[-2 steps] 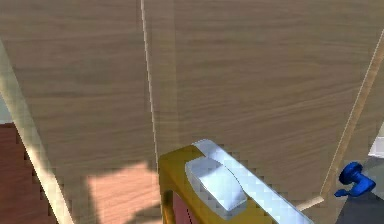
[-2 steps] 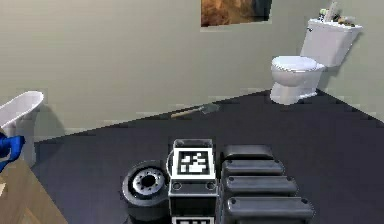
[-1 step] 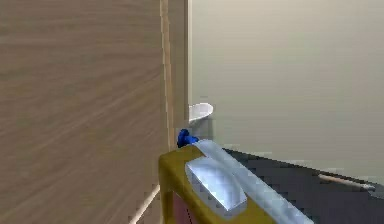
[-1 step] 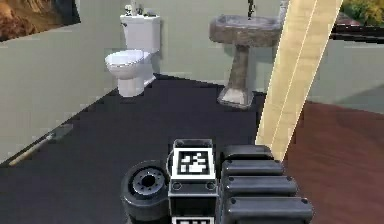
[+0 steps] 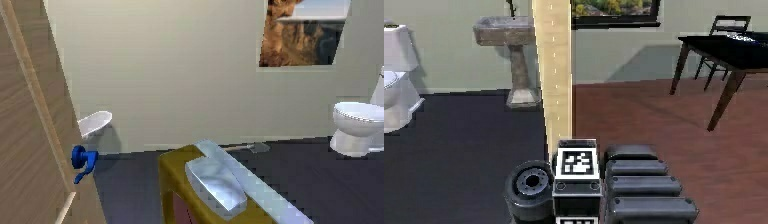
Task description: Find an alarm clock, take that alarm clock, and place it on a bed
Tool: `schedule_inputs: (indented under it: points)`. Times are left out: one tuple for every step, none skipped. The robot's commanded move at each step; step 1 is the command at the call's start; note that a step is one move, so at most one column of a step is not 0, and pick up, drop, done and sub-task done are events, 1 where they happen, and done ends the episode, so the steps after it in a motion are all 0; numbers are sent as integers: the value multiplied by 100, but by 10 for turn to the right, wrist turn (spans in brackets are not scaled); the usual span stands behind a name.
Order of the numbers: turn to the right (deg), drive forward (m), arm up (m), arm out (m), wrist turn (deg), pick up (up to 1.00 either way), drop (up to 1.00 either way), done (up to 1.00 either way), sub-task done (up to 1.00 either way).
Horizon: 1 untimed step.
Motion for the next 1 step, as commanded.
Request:
schedule_inputs:
  points:
    - [0, 45, 0, 0, 0, 0, 0, 0, 0]
